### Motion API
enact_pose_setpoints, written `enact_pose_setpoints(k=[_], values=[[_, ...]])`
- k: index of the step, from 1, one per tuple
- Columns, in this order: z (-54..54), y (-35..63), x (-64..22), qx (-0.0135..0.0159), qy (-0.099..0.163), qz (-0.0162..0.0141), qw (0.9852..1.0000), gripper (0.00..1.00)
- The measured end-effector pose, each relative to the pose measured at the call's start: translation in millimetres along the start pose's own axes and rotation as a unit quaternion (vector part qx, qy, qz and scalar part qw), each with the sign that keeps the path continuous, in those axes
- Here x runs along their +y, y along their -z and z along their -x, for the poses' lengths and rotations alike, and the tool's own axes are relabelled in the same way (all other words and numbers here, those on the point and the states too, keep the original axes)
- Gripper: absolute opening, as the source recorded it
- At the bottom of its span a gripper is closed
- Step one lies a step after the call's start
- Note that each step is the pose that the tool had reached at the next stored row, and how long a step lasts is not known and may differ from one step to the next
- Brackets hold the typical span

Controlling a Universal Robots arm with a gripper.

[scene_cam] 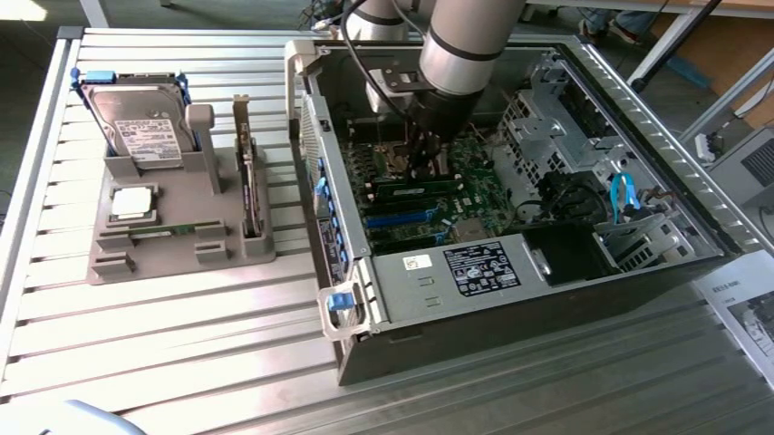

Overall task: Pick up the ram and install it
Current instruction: 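Press down the ram until it locks into place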

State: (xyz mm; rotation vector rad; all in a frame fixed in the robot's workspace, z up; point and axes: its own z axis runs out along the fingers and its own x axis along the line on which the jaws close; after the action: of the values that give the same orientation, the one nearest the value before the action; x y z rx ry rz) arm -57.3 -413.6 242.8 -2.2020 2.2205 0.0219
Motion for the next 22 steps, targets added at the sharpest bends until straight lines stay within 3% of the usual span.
enact_pose_setpoints(k=[22], values=[[-0.1, -3.8, 0.7, -0.0001, 0.000, -0.0001, 1.0000, 0.10]])
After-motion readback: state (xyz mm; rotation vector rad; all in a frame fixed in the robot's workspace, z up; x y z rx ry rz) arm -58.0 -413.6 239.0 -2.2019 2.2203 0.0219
